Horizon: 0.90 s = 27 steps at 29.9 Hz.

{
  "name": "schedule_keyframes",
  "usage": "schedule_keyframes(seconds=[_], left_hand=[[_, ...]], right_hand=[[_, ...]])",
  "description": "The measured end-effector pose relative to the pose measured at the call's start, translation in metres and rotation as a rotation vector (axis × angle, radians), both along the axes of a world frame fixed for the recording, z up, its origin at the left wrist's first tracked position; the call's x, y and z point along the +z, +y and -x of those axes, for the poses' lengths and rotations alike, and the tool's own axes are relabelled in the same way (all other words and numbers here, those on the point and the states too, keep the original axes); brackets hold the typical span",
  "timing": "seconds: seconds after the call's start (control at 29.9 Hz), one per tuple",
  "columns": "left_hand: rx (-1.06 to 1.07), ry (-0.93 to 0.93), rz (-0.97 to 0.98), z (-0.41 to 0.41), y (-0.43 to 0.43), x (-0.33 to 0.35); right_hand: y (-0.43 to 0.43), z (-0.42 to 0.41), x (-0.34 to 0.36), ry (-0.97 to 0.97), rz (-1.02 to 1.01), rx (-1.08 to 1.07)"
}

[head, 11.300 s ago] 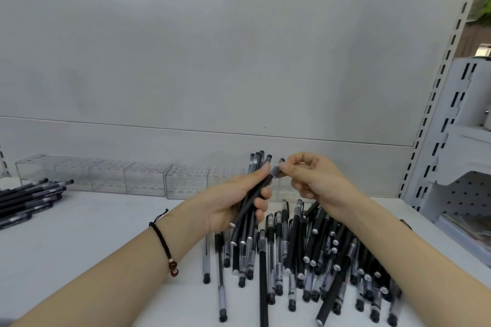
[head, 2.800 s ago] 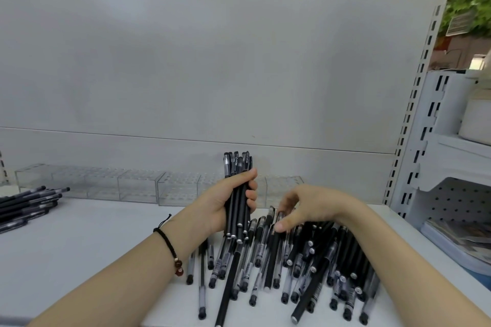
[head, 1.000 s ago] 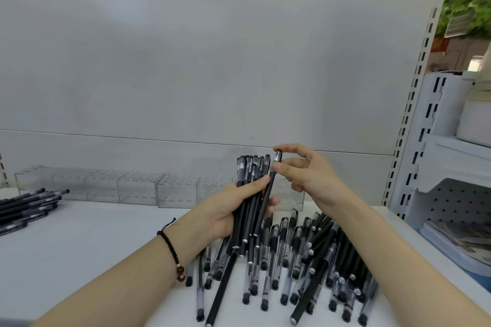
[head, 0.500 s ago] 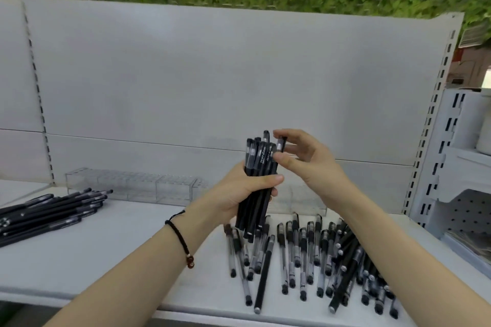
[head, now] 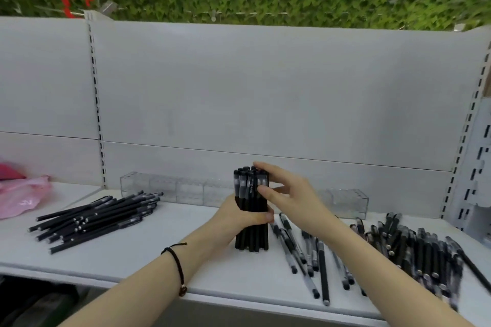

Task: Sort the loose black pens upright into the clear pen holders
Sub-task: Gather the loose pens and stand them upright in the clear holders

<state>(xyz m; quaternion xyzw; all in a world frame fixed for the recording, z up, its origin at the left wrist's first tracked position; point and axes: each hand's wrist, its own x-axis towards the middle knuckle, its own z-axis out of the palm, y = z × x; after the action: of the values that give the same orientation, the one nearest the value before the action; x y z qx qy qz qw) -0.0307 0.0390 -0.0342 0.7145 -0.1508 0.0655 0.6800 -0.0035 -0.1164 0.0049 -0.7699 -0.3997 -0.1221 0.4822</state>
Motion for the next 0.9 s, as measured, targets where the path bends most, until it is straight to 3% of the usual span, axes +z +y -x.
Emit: schedule_keyframes(seconds=[0.23, 0.44, 0.57, 0.74, 0.84, 0.9], left_hand=[[-0.091, 0.167, 0.005, 0.004, 0.002, -0.005], [0.073, 0.197, -0.020, 0.009, 0.019, 0.008], [0.394, 0.145, -0.366, 0.019, 0.073, 0.029], [0.731, 0.112, -0.962, 0.022, 0.173, 0.049], [0.759, 0.260, -1.235, 0.023, 0.222, 0.058], [0.726, 0.330, -1.308, 0.021, 0.242, 0.058]], right_hand=[[-0.001, -0.001, 0.000, 0.028, 0.007, -0.001], [0.004, -0.006, -0.003, 0.052, -0.101, -0.054], [0.019, -0.010, 0.000, 0.096, 0.019, -0.182], [0.054, 0.003, -0.008, 0.105, 0.345, -0.110], [0.077, 0.009, -0.010, 0.109, 0.414, -0.097], [0.089, 0.012, -0.012, 0.126, 0.435, -0.090]])
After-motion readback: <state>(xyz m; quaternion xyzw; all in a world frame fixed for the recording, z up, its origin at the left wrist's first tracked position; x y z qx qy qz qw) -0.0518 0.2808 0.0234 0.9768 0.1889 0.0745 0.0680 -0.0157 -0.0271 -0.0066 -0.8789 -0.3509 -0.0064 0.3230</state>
